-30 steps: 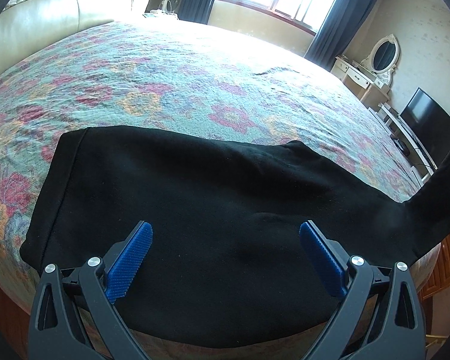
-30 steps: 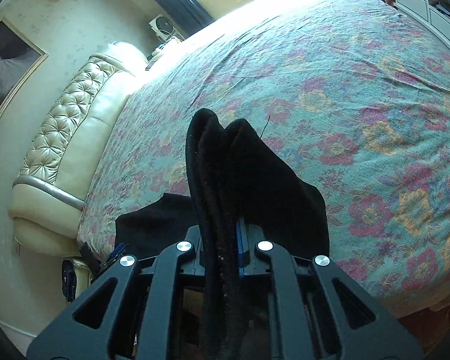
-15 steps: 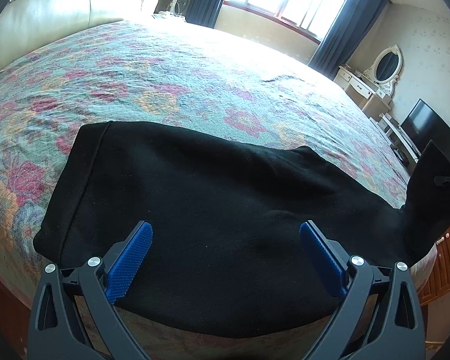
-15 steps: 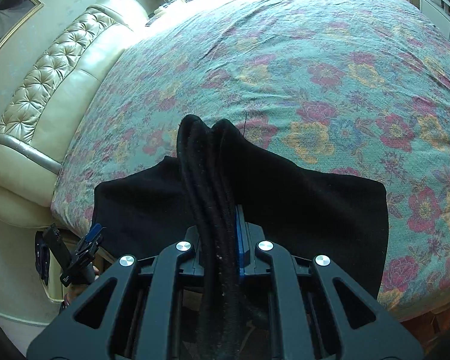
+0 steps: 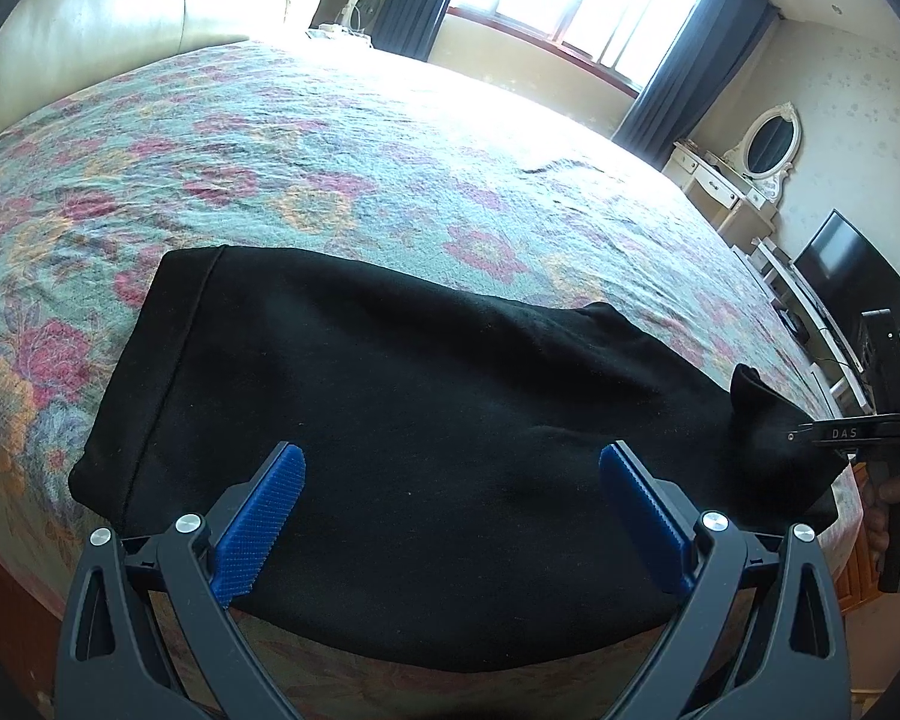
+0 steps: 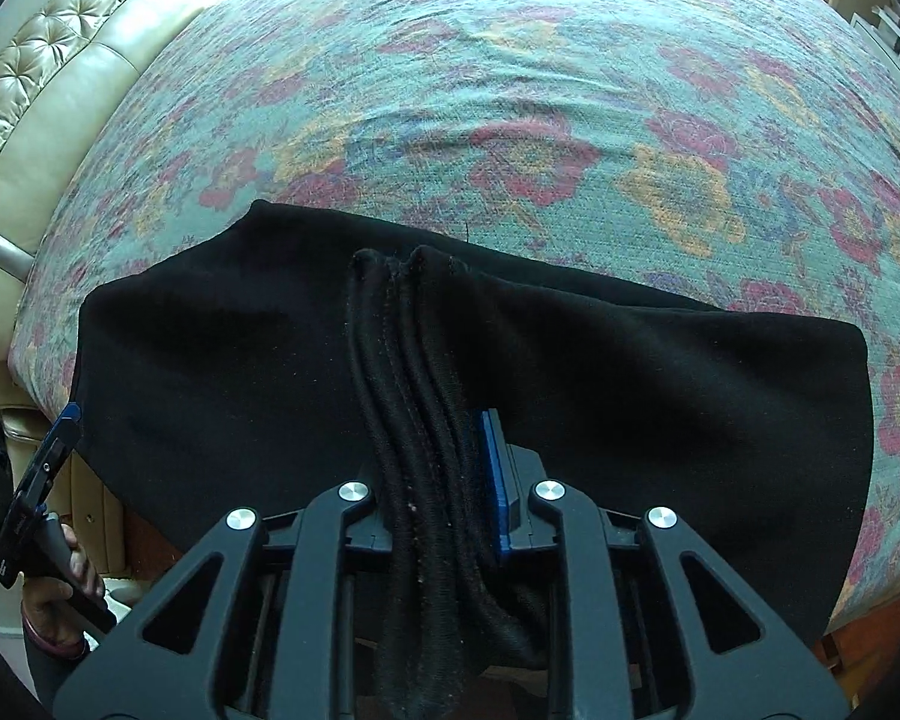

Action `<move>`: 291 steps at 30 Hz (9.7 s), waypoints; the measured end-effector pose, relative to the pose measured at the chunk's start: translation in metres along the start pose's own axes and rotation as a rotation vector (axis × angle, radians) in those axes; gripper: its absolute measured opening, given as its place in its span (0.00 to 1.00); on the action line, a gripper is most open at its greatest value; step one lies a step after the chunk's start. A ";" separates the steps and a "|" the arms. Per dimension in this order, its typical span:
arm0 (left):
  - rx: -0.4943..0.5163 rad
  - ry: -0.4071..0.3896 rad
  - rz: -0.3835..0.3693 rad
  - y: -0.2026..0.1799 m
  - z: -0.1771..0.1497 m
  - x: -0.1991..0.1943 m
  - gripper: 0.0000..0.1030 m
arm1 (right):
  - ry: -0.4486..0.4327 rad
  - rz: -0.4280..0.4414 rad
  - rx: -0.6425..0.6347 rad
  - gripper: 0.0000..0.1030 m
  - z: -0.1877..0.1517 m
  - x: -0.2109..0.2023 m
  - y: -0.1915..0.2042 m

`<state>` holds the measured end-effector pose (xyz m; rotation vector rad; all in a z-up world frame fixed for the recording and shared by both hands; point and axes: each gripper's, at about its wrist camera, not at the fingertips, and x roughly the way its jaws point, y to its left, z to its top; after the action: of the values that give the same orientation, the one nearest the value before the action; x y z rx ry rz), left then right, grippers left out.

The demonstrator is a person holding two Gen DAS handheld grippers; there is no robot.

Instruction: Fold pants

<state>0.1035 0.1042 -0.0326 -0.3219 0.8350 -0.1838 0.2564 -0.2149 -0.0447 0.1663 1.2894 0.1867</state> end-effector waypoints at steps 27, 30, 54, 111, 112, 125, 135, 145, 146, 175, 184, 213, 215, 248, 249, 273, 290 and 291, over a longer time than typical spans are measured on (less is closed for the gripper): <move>-0.033 -0.010 0.016 0.016 -0.001 0.002 0.95 | -0.005 0.403 0.154 0.56 -0.057 0.017 -0.011; -0.030 -0.011 0.014 0.018 -0.002 0.001 0.95 | -0.025 0.386 0.130 0.57 -0.058 0.016 -0.006; -0.170 -0.076 0.093 0.131 0.044 -0.035 0.95 | -0.169 0.354 0.107 0.60 0.010 0.020 -0.003; -0.128 0.094 -0.354 0.044 0.097 -0.017 0.14 | -0.292 0.190 -0.141 0.72 -0.075 -0.045 0.029; -0.107 0.089 -0.366 0.029 0.100 -0.020 0.14 | -0.297 0.187 -0.136 0.72 -0.077 -0.047 0.025; 0.115 0.189 -0.408 -0.149 0.086 0.033 0.14 | -0.345 0.167 0.021 0.72 -0.091 -0.070 -0.047; 0.257 0.296 -0.257 -0.220 0.040 0.106 0.15 | -0.350 0.178 0.109 0.72 -0.095 -0.068 -0.077; 0.300 0.273 -0.267 -0.260 0.010 0.122 0.63 | -0.344 0.198 0.178 0.72 -0.095 -0.065 -0.098; 0.287 0.272 -0.288 -0.262 0.011 0.119 0.63 | -0.343 0.207 0.187 0.72 -0.095 -0.065 -0.101; -0.033 0.124 -0.187 -0.086 -0.003 0.049 0.74 | -0.099 0.434 0.176 0.52 -0.044 -0.014 -0.046; -0.046 0.109 -0.205 -0.090 -0.002 0.044 0.74 | -0.145 0.435 0.123 0.12 -0.041 -0.041 -0.058; -0.015 0.241 -0.302 -0.134 -0.029 0.078 0.76 | -0.194 0.321 0.286 0.12 -0.092 -0.067 -0.217; -0.036 0.253 -0.305 -0.131 -0.030 0.079 0.76 | -0.191 0.366 0.316 0.12 -0.094 -0.059 -0.224; -0.391 0.294 -0.540 -0.117 -0.046 0.086 0.80 | -0.204 0.708 0.476 0.81 -0.108 -0.018 -0.251; -0.373 0.285 -0.536 -0.117 -0.047 0.084 0.80 | -0.194 0.661 0.448 0.66 -0.107 -0.019 -0.247; -0.075 0.259 -0.400 -0.120 -0.045 0.071 0.53 | -0.171 0.677 0.422 0.53 -0.125 -0.019 -0.267; 0.028 0.263 -0.436 -0.109 0.023 0.135 0.78 | -0.290 0.665 0.344 0.87 -0.037 -0.015 -0.285; 0.035 0.262 -0.457 -0.114 0.027 0.141 0.78 | -0.292 0.680 0.350 0.87 -0.030 -0.012 -0.286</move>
<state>0.2130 -0.0370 -0.0737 -0.4598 1.0065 -0.6773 0.2368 -0.4953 -0.1068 0.9031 0.9255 0.4955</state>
